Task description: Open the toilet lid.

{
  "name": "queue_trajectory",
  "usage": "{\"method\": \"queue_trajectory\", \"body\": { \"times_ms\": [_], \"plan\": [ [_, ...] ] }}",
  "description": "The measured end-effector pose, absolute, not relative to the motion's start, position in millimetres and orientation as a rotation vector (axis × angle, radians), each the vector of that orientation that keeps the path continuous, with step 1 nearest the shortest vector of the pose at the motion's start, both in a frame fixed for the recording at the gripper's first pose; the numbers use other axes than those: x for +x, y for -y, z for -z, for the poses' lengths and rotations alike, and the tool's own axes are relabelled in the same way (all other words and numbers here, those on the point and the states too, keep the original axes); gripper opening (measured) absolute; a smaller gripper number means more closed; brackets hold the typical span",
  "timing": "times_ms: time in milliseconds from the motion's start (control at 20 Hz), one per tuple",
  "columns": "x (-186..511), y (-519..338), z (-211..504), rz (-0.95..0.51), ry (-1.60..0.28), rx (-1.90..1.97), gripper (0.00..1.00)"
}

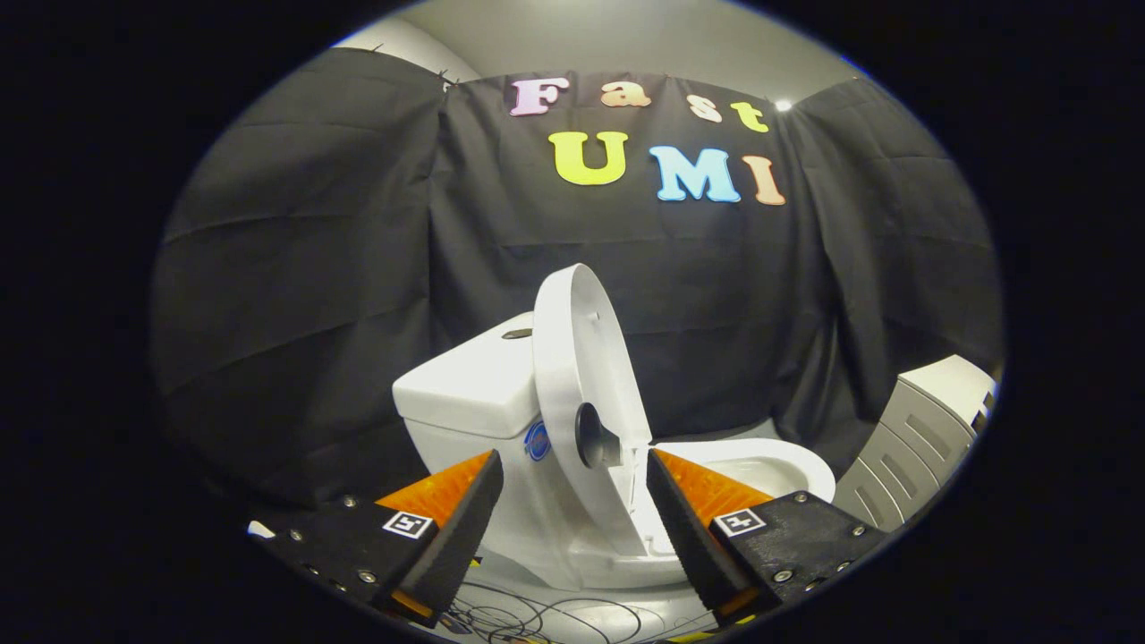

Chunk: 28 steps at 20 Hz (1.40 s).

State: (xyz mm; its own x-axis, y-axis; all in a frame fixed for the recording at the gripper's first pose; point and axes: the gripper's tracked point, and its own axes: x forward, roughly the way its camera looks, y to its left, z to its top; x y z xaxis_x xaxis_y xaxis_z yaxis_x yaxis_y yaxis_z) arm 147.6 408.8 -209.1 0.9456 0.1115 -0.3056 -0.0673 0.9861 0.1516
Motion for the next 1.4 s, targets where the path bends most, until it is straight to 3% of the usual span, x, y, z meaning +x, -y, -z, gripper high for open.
{"method": "queue_trajectory", "body": {
  "times_ms": [650,950,1400],
  "plan": [
    [153,-270,78,-0.276,-0.028,0.081,0.98],
    [161,-158,25,-0.235,0.105,0.046,0.98],
    [174,-22,8,-0.156,0.094,-0.022,0.97]
  ]
}}
